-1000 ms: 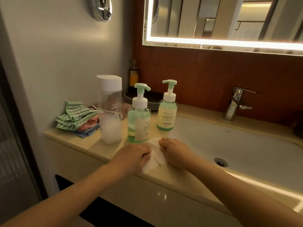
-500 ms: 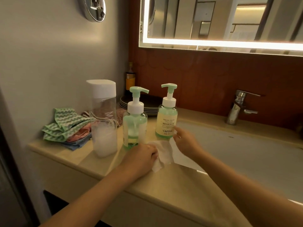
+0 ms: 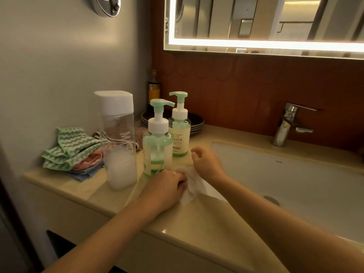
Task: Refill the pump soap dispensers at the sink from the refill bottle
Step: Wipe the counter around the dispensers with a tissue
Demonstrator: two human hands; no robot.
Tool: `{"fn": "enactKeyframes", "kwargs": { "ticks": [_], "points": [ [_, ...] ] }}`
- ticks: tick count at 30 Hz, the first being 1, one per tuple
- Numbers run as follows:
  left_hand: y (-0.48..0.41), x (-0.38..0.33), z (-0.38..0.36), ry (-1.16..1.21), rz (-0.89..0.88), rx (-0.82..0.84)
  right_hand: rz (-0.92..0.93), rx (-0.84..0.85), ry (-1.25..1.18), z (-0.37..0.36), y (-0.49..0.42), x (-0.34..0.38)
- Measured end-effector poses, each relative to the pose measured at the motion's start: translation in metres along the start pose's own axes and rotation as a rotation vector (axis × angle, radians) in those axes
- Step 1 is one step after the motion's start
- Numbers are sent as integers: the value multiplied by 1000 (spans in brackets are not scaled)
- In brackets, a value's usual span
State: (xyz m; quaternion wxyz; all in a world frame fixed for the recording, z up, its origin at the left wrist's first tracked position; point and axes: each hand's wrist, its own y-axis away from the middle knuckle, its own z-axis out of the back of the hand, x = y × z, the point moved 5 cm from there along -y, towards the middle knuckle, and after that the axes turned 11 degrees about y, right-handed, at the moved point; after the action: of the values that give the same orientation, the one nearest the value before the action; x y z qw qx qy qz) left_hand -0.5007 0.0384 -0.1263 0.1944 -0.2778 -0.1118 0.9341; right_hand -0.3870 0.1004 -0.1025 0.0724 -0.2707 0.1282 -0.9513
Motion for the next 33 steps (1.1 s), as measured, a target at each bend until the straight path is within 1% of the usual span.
{"fn": "enactKeyframes", "kwargs": {
  "ticks": [1,2,6,9,11,15,18,22,26,29,33],
  "points": [
    [-1,2,0,-3,2,2,22,-46,65,7,10,-3],
    [-4,3,-1,-5,3,2,72,-51,129,12,20,-6],
    [-13,6,-1,-13,18,13,274,181,343,8,45,-12],
    [-20,7,-2,-29,26,15,320,211,424,1,41,-11],
    [-24,7,-4,-48,46,18,321,222,459,-4,31,-9],
    [-36,4,-6,-100,109,8,262,299,446,-8,-3,-17],
    [-54,3,-12,-206,171,26,229,279,404,-11,-24,-30],
    [-78,6,-18,-256,239,19,207,258,366,-14,-51,-37],
    [-92,11,-21,-319,300,-11,154,279,319,-20,-71,-41],
    [-101,15,-22,-376,336,-11,174,287,310,-24,-81,-39],
    [-114,21,-23,-350,378,-2,213,315,343,-27,-92,-35]
  ]
}}
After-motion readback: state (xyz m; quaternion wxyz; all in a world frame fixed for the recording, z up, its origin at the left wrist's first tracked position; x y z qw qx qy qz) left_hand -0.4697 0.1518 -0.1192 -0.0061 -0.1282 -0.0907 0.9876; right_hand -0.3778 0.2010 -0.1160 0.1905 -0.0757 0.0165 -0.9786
